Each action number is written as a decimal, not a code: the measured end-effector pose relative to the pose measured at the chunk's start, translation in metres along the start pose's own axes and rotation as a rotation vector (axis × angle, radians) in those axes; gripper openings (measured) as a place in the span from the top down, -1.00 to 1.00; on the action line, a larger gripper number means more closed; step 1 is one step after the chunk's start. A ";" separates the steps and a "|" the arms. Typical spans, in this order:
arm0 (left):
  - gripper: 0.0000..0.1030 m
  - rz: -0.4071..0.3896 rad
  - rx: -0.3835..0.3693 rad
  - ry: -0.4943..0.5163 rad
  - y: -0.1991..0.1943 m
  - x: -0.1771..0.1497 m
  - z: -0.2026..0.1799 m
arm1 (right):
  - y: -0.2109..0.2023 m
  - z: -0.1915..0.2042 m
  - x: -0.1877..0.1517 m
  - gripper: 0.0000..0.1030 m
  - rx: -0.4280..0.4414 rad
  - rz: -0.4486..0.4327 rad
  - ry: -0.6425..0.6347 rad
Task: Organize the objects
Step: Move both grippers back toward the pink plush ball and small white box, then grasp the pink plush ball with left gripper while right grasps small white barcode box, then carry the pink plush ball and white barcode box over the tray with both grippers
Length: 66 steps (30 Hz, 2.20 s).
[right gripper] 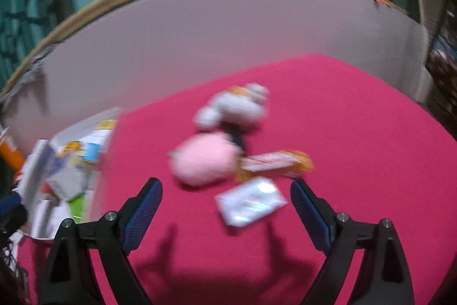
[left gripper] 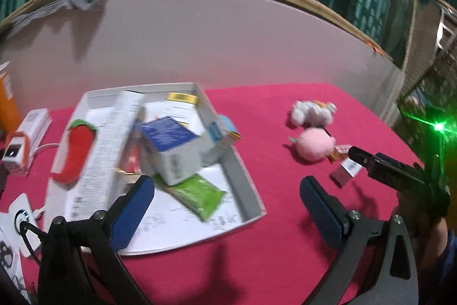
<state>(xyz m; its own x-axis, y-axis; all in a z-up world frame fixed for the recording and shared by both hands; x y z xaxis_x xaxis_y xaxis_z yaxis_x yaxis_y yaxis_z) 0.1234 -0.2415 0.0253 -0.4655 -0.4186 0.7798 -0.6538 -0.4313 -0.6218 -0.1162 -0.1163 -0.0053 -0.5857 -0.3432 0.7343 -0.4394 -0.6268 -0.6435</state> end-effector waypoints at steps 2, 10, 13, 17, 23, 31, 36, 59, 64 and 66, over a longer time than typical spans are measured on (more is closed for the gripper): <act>-0.97 0.014 -0.020 0.050 0.008 0.001 -0.018 | 0.006 -0.022 -0.003 -0.82 -0.023 0.021 0.010; -0.97 0.064 -0.054 0.172 0.037 0.003 -0.062 | 0.036 -0.028 -0.013 -0.82 -0.036 0.103 -0.125; -0.97 0.073 -0.060 0.198 0.047 0.012 -0.073 | 0.046 -0.017 -0.016 -0.79 -0.023 0.123 -0.180; -0.97 0.100 -0.075 0.203 0.065 0.024 -0.089 | 0.050 -0.016 -0.019 -0.04 -0.010 0.131 -0.211; -0.97 0.176 -0.133 0.275 0.108 0.025 -0.130 | 0.032 -0.065 -0.020 -0.04 -0.018 0.112 -0.075; -0.97 0.220 -0.094 0.314 0.163 0.022 -0.155 | 0.027 -0.091 -0.018 -0.04 0.004 0.099 0.023; -0.97 0.250 -0.081 0.296 0.183 0.018 -0.161 | 0.032 -0.089 -0.017 -0.06 0.038 0.115 0.050; -0.18 0.123 -0.192 0.121 0.134 0.017 -0.155 | 0.024 -0.096 -0.023 -0.05 0.055 0.112 0.076; -0.18 0.070 -0.215 0.132 0.102 0.014 -0.157 | 0.017 -0.104 -0.020 -0.05 0.006 0.077 0.103; -0.18 0.054 -0.212 0.146 0.091 0.013 -0.158 | 0.010 -0.104 -0.019 -0.04 0.013 0.060 0.109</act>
<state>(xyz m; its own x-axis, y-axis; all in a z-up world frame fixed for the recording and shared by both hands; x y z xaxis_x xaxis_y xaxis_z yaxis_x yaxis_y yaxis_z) -0.0360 -0.1595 -0.0098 -0.5743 -0.3099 0.7577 -0.7289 -0.2278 -0.6456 -0.1803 -0.0435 -0.0481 -0.6813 -0.3028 0.6665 -0.3932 -0.6166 -0.6820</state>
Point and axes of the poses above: each gripper's, at about its wrist camera, not at the fingertips, and y roughly the way its jaws point, z to its left, x to its top, the point moved 9 cm from there along y, roughly the way its jaws point, and after that the axes turned 4 degrees about y, right-handed, at the moved point
